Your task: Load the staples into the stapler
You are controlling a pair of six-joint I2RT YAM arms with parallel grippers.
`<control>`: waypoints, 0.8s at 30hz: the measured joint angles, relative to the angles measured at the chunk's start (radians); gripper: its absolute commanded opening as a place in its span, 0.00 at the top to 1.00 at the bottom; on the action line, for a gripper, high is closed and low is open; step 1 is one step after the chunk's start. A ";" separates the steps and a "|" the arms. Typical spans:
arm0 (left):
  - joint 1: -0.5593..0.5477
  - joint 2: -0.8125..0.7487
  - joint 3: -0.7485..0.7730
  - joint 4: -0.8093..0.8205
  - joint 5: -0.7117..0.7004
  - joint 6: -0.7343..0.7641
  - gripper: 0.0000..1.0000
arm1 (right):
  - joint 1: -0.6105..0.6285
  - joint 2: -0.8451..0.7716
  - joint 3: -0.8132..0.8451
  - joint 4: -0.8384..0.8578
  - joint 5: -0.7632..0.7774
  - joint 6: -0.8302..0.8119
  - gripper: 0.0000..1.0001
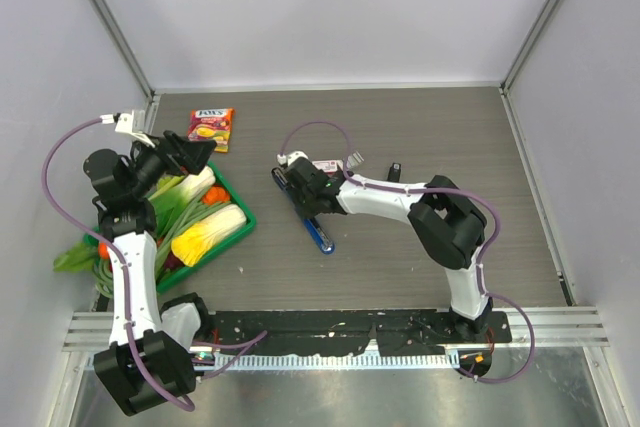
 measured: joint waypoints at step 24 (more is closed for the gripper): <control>0.005 0.008 -0.032 0.032 0.000 -0.023 0.00 | 0.028 0.019 0.032 -0.031 0.043 0.056 0.50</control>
